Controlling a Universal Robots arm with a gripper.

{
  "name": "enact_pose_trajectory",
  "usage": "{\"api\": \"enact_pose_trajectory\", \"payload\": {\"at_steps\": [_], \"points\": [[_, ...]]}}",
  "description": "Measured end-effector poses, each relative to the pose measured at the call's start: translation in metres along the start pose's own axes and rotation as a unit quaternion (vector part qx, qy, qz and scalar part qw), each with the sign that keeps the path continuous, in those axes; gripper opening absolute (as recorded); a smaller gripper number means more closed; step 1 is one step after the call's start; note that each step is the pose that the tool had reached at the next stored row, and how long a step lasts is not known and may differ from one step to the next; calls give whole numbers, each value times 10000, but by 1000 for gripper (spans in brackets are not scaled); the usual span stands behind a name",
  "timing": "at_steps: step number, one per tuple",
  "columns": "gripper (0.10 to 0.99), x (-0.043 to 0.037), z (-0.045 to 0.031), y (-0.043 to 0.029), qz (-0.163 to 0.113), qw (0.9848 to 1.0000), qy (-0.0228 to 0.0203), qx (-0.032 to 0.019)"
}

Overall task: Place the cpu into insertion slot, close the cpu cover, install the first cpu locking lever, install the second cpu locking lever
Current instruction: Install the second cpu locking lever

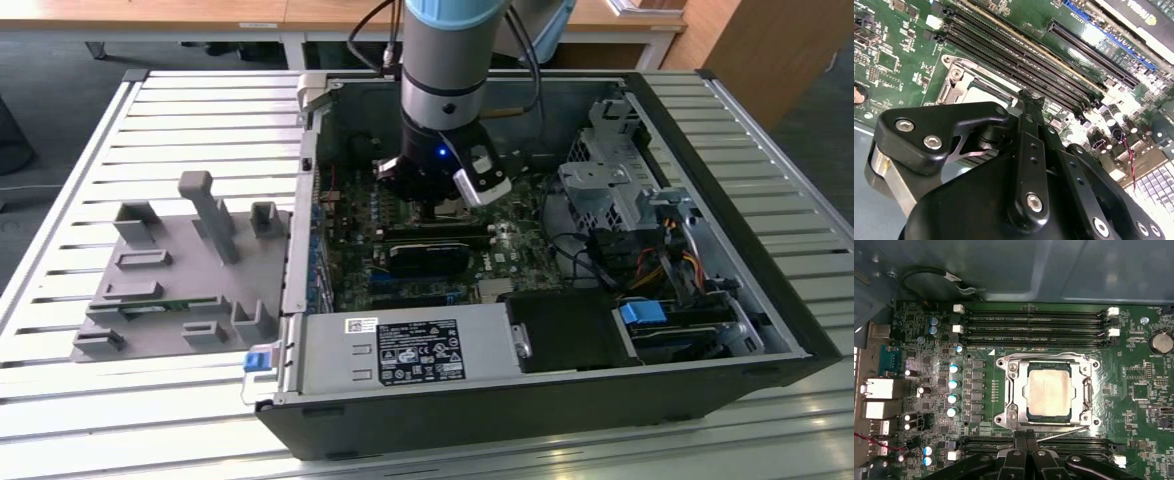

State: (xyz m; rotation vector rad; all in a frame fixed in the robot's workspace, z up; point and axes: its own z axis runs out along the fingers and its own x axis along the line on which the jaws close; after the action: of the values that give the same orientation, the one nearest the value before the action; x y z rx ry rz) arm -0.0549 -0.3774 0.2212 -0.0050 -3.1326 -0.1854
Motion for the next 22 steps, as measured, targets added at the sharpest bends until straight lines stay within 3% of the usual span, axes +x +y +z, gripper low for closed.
{"api": "enact_pose_trajectory", "payload": {"at_steps": [4, 9, 22], "points": [[106, 4, 50, -6, -1, 10000, 1, -14], [106, 4, 53, -20, -2, 9999, 1, -125], [106, 65, 44, -93, -1, 9999, 1, -164]]}}
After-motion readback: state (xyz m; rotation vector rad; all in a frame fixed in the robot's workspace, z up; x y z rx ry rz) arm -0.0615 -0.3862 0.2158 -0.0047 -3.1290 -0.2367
